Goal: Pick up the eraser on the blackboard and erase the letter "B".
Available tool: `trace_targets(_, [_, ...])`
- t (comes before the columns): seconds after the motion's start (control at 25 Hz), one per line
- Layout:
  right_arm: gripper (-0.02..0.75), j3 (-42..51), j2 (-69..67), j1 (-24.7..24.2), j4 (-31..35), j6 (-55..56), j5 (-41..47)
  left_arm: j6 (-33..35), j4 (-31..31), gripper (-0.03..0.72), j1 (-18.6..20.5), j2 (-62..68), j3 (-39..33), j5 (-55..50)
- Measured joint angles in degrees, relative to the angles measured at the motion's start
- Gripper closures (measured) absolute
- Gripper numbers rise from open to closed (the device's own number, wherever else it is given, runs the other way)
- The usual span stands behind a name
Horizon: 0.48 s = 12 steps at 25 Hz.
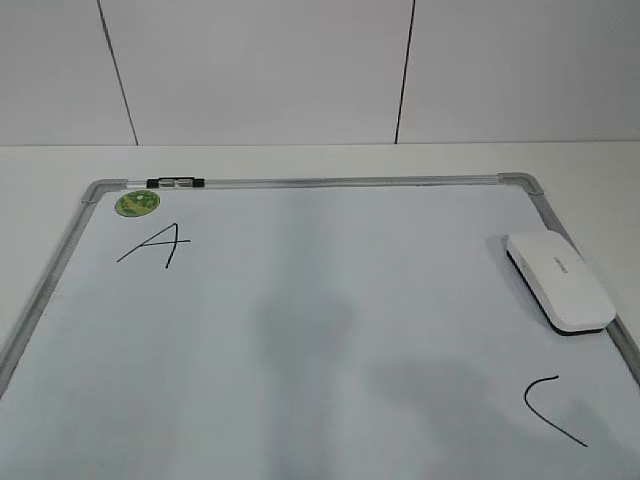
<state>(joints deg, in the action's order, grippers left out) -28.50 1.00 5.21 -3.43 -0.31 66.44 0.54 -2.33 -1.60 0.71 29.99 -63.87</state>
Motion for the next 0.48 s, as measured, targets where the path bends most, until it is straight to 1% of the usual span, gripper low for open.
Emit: trace_targets(0.48, [0.153, 0.0, 0.0, 0.0, 0.0, 0.0, 0.0, 0.0, 0.0, 0.453, 0.0, 0.0, 0.0, 0.0])
